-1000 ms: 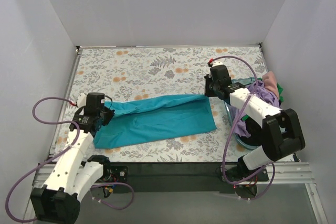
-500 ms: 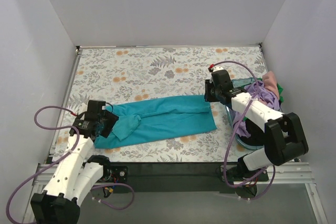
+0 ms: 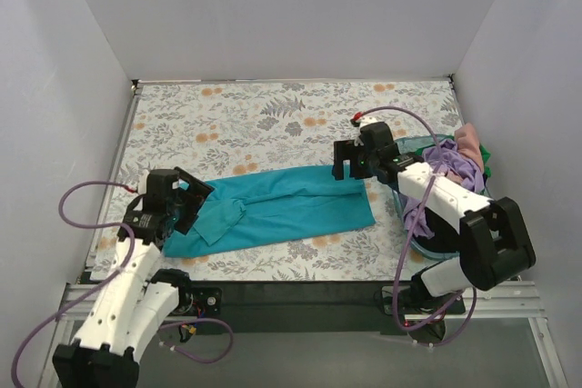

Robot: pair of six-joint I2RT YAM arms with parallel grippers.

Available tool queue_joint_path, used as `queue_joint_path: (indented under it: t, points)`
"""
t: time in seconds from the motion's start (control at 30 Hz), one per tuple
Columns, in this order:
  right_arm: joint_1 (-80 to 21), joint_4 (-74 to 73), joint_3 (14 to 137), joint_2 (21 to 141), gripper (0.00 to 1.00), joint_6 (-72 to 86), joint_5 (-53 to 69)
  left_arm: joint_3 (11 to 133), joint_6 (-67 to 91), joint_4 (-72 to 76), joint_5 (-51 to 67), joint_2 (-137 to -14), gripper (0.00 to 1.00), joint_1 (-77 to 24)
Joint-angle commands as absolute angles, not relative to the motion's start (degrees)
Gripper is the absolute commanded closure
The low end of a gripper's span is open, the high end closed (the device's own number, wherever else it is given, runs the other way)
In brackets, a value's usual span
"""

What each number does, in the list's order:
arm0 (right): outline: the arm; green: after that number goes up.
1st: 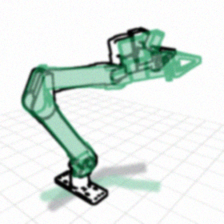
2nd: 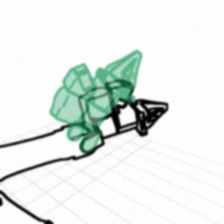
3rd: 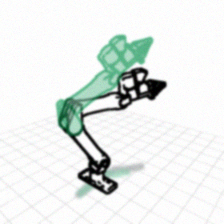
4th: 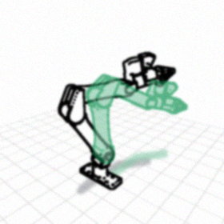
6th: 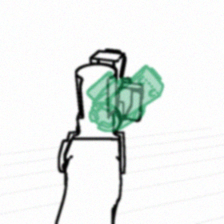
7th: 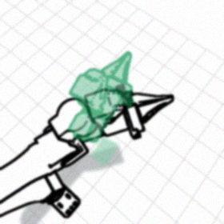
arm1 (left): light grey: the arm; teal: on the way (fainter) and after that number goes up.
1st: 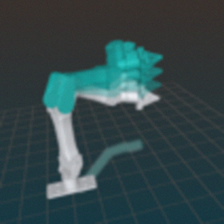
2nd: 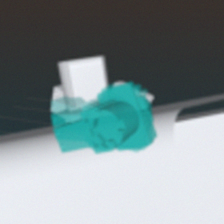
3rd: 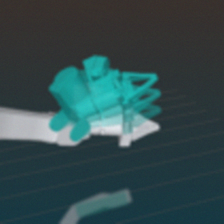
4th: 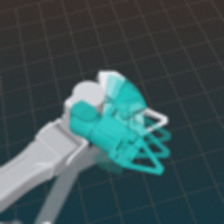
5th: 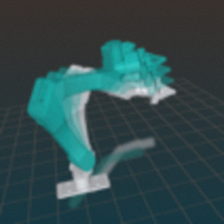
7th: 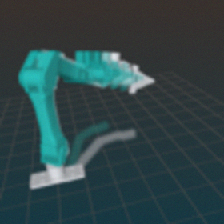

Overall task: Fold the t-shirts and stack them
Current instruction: Fold the tshirt

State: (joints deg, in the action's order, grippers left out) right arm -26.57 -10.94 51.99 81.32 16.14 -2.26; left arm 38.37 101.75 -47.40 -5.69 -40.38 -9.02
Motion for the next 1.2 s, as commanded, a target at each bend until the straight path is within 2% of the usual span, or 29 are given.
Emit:
queue_joint_path:
  t: [0.0,0.2,0.4,0.57,0.63,0.7,0.8,0.9,1.1,1.17]
  points:
    - [-30.23,-8.62,54.58,86.29,0.02,14.68,1.14,34.37,99.23,-37.19,2.98,-48.58,0.1,-9.23]
    - [-31.64,-8.17,56.34,96.06,0.02,17.13,0.26,33.49,97.56,-29.36,3.0,-65.72,0.09,-9.14]
    - [-33.31,-5.63,48.88,95.28,0.02,19.51,-1.93,37.78,96.69,-24.36,-5.18,-81.01,0.07,-8.35]
    - [-38.3,-4.13,40.44,85.97,0.01,25.65,-4.66,55.69,92.82,-23.38,-5.98,-99.64,0.07,-7.91]
    - [-40.51,-1.94,35.0,83.16,0.02,28.64,-4.4,61.84,90.19,-23.64,-0.28,-109.04,0.07,-7.91]
    - [-45.6,-1.32,30.87,80.25,0.02,32.86,-4.83,71.42,88.34,-23.2,5.51,-117.28,0.11,-8.17]
    - [-55.43,-0.79,27.35,77.87,0.02,39.08,-8.43,84.51,85.52,-23.99,8.17,-124.17,0.11,-9.49]
    - [-67.1,1.75,26.72,77.78,0.02,44.71,-10.54,97.53,82.36,-27.76,7.83,-134.61,0.12,-11.95]
    - [-77.07,1.5,31.63,80.06,0.02,46.32,-12.21,123.96,79.54,-34.8,10.63,-148.52,0.11,-15.03]
    - [-78.48,0.97,33.91,80.95,0.02,45.44,-12.66,126.81,80.42,-35.59,12.29,-151.42,0.11,-15.29]
